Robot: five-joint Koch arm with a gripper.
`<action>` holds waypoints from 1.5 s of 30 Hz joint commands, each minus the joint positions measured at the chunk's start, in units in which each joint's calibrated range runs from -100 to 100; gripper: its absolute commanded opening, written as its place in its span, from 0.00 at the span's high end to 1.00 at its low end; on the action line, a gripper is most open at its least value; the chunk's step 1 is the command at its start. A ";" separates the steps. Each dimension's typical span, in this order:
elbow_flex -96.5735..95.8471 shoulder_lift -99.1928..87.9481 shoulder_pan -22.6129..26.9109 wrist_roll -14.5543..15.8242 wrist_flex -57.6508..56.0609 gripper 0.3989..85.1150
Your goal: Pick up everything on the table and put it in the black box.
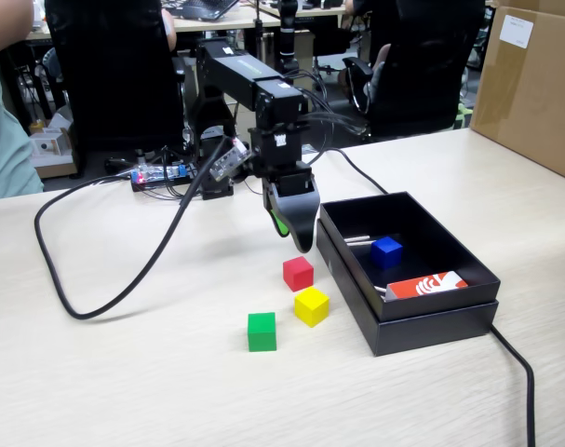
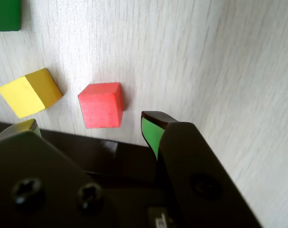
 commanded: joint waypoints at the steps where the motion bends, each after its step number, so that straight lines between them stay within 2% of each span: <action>1: 5.84 3.78 -0.39 0.00 0.85 0.49; 13: 9.11 14.45 -0.49 0.05 0.85 0.51; 15: 9.56 15.60 -0.49 0.29 0.85 0.59; 19: 9.83 17.21 -0.63 1.17 0.93 0.81; 21: 9.74 16.86 -0.68 1.47 0.85 0.84; 28: 10.28 1.83 -0.34 1.61 -0.97 0.84; 33: 17.99 -10.10 3.08 1.51 -2.52 0.84; 39: 25.88 -1.15 7.23 2.05 -2.78 0.84; 45: 27.42 13.08 7.91 3.37 -2.78 0.84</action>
